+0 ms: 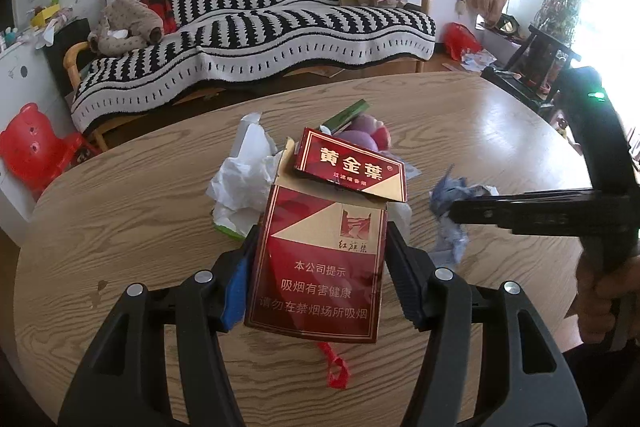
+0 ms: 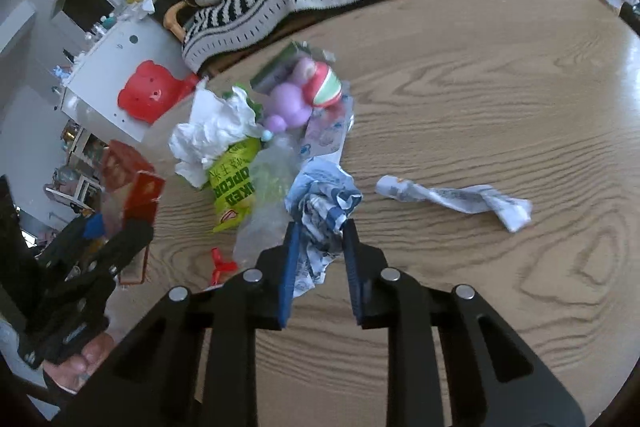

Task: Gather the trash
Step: 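Carry the box and foil wrapper over the trash bin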

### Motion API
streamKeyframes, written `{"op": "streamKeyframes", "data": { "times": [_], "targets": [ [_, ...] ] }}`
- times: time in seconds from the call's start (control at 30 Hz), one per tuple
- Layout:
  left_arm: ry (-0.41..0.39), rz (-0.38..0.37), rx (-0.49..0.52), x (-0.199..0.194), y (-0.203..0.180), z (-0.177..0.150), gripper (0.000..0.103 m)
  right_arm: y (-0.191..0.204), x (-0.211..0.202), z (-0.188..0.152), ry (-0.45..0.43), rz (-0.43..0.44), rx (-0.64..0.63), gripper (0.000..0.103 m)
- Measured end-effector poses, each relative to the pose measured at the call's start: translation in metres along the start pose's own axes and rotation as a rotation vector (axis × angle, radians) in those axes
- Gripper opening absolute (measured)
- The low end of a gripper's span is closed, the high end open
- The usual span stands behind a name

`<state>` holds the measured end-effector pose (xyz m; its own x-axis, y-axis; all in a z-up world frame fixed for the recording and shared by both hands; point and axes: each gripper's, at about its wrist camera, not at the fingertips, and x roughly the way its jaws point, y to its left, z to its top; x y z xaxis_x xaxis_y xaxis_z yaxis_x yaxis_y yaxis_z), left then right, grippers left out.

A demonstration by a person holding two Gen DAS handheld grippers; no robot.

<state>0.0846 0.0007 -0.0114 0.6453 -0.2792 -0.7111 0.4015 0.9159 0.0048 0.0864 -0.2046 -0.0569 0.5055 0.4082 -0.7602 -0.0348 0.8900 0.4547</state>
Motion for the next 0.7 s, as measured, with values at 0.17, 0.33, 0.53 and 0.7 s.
{"op": "streamKeyframes", "data": {
  "times": [0.17,0.33,0.53,0.7],
  "targets": [
    [-0.006,-0.014,0.007,-0.001,-0.012,0.004,0.059,-0.011,-0.025,-0.009,-0.034,-0.007,-0.001,0.023],
    [-0.001,-0.025,0.033,0.002,-0.031,0.008,0.059,-0.03,-0.043,-0.012,-0.059,-0.03,0.005,0.023],
    [0.005,-0.04,0.066,0.009,-0.062,0.016,0.058,-0.063,-0.077,-0.024,-0.108,-0.099,-0.004,0.023],
    [0.016,-0.07,0.116,0.02,-0.11,0.021,0.058,-0.108,-0.119,-0.044,-0.167,-0.19,0.013,0.023]
  ]
}}
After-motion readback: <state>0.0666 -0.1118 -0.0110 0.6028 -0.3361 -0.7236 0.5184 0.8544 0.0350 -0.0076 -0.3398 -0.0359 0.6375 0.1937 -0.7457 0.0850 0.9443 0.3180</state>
